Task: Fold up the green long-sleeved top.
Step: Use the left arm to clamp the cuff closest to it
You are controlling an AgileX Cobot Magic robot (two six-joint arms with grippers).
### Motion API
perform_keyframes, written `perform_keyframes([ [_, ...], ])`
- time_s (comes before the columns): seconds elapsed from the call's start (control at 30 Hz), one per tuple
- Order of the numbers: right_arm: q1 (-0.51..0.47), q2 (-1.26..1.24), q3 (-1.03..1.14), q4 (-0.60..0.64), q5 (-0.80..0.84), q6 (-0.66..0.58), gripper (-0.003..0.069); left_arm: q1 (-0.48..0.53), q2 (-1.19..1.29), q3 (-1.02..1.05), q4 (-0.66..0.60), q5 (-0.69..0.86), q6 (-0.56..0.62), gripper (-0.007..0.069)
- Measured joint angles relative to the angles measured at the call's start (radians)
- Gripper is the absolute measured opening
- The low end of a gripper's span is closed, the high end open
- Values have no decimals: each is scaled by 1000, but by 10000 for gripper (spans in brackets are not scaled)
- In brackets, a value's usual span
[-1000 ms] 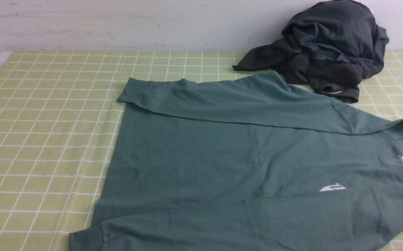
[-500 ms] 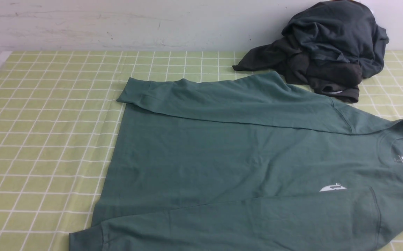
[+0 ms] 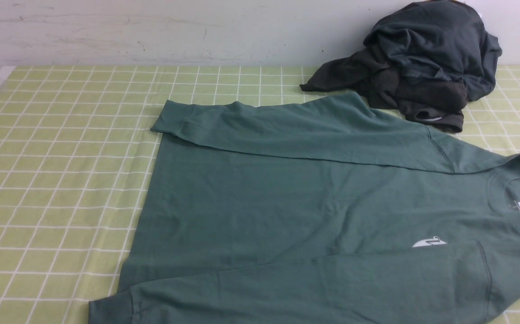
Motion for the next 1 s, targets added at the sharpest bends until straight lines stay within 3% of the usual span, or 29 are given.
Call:
perform_keyframes([
  [0.3, 0, 0, 3, -16, -49, 0, -14, -37, 0, 0, 3, -3, 0, -3],
  [0.43, 0, 0, 4, -17, -199, 0, -14, -37, 0, 6, 3, -76, 0, -3],
  [0.5, 0, 0, 4, -20, -292, 0, -14, -37, 0, 7, 3, -155, 0, -3],
  [0.53, 0, 0, 4, -20, -429, 1, -14, -37, 0, 7, 3, -303, 1, -3],
  [0.57, 0, 0, 4, -20, -444, 1, -14, -37, 0, 7, 3, -341, 1, -3],
  [0.67, 0, 0, 4, -14, -726, 46, -14, -37, 0, 7, 5, -659, 2, -3],
  [0.7, 0, 0, 4, -14, -743, 51, -14, -37, 0, 7, 5, -678, 2, -3],
  [0.77, 0, 0, 4, -3, -929, 140, -14, -37, 0, 7, 6, -919, -5, -3],
  [0.83, 0, 0, 4, -1, -968, 168, -14, -37, 0, 7, 5, -1011, -20, -3],
  [0.87, 0, 0, 4, 2, -1001, 203, -14, -37, -1, 4, -9, -1132, -37, -3],
  [1.0, 0, 1, -14, 2, -972, 221, -14, -37, 26, -84, -32, -1118, -59, -3],
])
